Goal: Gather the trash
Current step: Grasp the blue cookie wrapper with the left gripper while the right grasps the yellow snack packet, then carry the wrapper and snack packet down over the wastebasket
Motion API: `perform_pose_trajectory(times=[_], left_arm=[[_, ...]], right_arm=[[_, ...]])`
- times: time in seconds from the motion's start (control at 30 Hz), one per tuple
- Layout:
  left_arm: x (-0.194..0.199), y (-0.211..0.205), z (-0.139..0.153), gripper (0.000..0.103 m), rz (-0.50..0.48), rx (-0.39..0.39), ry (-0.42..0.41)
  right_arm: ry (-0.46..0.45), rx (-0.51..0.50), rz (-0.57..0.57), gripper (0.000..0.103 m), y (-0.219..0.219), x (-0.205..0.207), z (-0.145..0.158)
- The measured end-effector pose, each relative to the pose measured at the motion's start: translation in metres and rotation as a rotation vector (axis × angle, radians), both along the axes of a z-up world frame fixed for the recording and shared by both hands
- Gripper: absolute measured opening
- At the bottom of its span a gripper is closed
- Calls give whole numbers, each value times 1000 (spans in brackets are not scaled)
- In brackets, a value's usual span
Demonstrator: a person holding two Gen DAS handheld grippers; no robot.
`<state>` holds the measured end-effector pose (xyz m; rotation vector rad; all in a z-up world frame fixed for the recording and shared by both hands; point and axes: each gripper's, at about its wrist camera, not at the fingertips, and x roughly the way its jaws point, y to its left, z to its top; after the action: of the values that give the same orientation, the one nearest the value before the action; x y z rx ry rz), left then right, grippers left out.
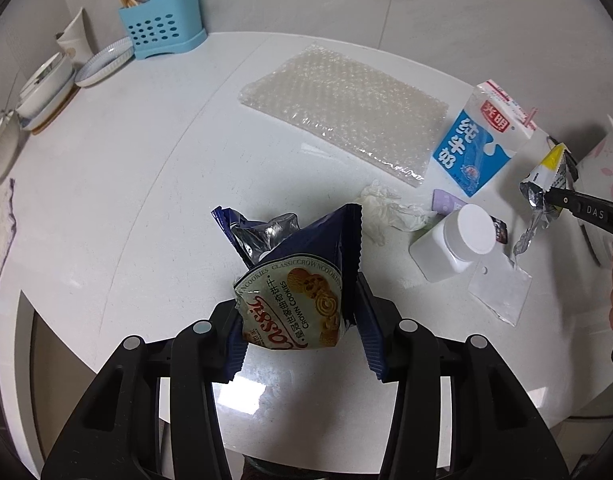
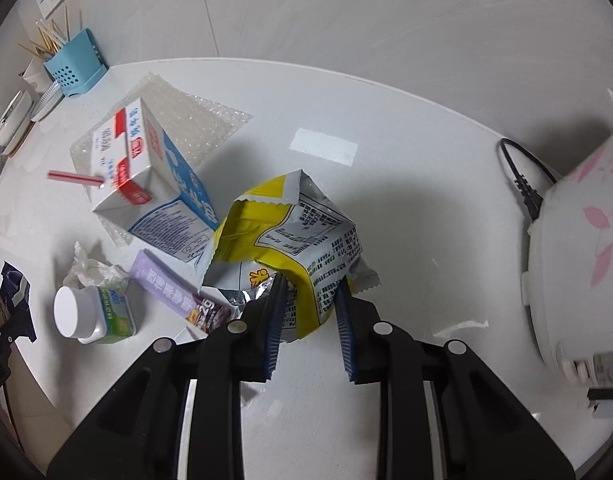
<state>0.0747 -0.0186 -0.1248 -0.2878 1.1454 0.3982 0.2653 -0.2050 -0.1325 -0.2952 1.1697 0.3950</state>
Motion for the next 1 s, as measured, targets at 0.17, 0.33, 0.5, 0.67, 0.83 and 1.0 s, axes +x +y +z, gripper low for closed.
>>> perform_pose_trajectory(times=[0.17, 0.33, 0.5, 0.67, 0.83, 1.0], left_arm=[[-6, 2, 12, 46, -72, -5, -35], [-17, 3, 24, 46, -158, -12, -65], [-30, 5, 35, 46, -223, -22, -87], [-46, 7, 47, 46, -275, -28, -110], [-68, 10, 55, 46, -316, -34, -126], [-98, 11, 61, 46, -355, -45, -143]], right_arm=[[-41, 6, -74, 23, -8, -26, 21], [-71, 14, -140, 23, -11, -60, 37], [-89, 27, -189, 23, -11, -98, 50], [-118, 49, -220, 23, -6, -143, 67], [-144, 70, -227, 23, 2, -185, 78], [-160, 97, -238, 23, 11, -230, 84]])
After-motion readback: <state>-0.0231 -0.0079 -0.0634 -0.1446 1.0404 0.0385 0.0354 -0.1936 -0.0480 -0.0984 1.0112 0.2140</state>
